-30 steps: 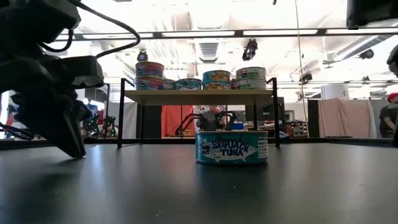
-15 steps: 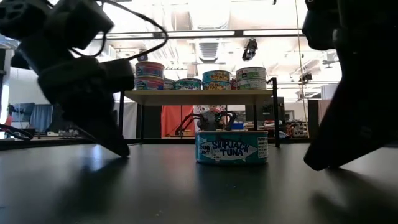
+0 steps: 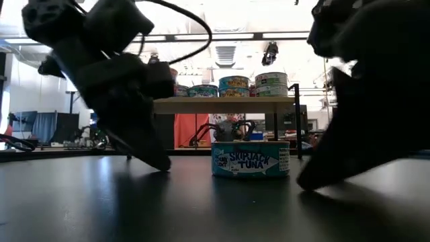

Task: Stack canned seafood by type on shelf
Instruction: Stack the green-blue tuna can on top of the other green-blue tuna can on the shelf

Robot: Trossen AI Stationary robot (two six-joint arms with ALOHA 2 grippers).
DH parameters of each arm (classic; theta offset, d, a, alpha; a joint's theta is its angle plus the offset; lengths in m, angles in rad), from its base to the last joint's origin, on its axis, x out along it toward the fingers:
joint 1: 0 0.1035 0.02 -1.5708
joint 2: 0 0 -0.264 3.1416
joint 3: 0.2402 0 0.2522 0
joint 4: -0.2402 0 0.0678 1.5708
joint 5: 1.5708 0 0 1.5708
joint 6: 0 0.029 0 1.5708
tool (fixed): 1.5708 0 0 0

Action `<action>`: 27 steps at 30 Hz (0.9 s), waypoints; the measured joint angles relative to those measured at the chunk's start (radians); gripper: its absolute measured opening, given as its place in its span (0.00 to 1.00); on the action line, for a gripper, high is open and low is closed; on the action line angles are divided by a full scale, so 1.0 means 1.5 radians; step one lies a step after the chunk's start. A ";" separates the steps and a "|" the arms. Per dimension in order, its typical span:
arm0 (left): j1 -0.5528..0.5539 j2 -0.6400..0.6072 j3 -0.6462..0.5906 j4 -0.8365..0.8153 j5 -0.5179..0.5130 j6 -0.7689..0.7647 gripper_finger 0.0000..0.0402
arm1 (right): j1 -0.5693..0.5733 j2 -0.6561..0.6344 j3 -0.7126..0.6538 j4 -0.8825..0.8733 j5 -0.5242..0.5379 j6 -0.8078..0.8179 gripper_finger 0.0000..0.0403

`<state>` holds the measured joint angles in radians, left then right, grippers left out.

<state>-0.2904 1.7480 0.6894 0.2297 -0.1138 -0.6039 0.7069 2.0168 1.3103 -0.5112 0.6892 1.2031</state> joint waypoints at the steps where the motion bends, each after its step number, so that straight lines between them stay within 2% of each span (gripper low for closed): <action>1: 0.009 0.008 0.001 0.006 0.001 -0.004 0.19 | -0.003 0.004 -0.007 -0.005 0.008 0.027 0.90; 5: 0.036 0.049 0.002 0.040 -0.004 0.001 0.19 | -0.017 0.009 -0.018 -0.001 0.023 0.112 0.91; 9: 0.039 0.072 0.001 0.084 -0.021 0.031 0.19 | -0.032 0.010 -0.020 0.003 0.000 0.098 0.95; 15: 0.046 0.070 -0.001 0.088 -0.013 0.048 0.19 | -0.047 0.010 -0.021 0.010 -0.015 0.074 0.99; 17: 0.048 0.072 -0.002 0.096 -0.013 0.062 0.19 | -0.046 0.011 -0.023 0.031 0.005 0.053 0.99; 22: 0.064 0.102 0.006 0.162 -0.049 0.167 0.19 | -0.017 0.041 -0.022 0.114 0.119 0.008 0.99; 27: 0.087 0.152 0.067 0.167 -0.060 0.225 0.19 | -0.016 0.073 -0.008 0.115 0.130 0.041 0.99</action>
<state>-0.1599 1.9764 0.7893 0.4802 -0.2039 -0.2668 0.6830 2.1257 1.2988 -0.3394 0.8837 1.2653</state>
